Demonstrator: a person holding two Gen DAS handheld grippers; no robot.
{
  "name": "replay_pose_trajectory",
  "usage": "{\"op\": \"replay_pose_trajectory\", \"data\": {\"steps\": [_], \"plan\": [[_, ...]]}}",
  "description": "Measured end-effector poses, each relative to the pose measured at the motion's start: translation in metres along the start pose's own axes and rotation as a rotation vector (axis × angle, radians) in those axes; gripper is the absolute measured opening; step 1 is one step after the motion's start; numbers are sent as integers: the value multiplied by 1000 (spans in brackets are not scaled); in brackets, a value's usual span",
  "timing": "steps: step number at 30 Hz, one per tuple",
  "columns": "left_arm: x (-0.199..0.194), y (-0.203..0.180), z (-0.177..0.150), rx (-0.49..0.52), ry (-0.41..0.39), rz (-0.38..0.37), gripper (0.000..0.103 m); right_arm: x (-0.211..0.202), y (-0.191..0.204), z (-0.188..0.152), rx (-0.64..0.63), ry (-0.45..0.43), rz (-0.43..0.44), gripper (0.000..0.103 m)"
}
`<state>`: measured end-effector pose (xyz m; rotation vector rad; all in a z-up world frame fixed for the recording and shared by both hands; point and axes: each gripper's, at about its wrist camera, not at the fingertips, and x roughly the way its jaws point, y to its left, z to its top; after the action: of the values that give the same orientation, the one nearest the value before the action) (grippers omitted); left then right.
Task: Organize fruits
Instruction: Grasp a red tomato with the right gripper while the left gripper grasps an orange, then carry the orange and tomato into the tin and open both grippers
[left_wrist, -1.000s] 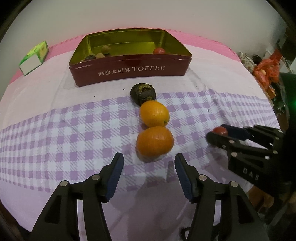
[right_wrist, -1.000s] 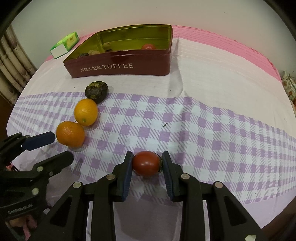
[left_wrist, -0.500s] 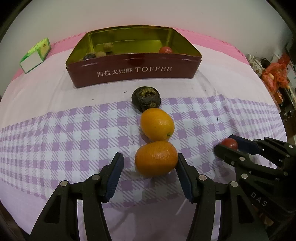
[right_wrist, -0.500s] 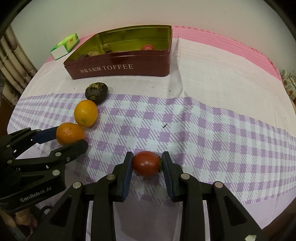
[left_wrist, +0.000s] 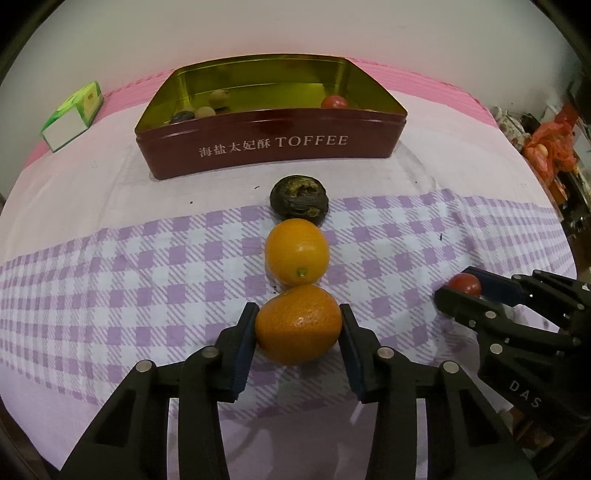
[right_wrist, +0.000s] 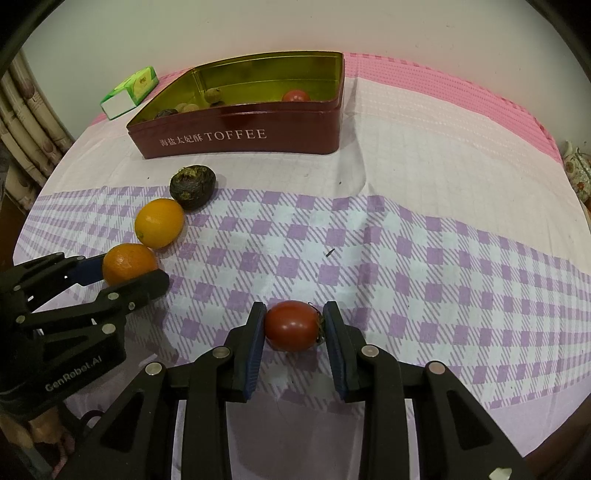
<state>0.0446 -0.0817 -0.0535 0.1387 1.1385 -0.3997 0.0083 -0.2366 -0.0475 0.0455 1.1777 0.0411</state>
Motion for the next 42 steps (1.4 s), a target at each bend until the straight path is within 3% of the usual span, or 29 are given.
{"op": "replay_pose_trajectory", "data": {"steps": [11, 25, 32, 42], "plan": [[-1, 4, 1, 8, 5, 9, 42, 0, 0, -1, 5, 0, 0, 29], [-9, 21, 9, 6, -19, -38, 42, 1, -2, 18, 31, -17, 29, 29], [-13, 32, 20, 2, -34, -63, 42, -5, 0, 50, 21, -59, 35, 29], [-25, 51, 51, -9, -80, -43, 42, -3, 5, 116, -16, -125, 46, 28]]}}
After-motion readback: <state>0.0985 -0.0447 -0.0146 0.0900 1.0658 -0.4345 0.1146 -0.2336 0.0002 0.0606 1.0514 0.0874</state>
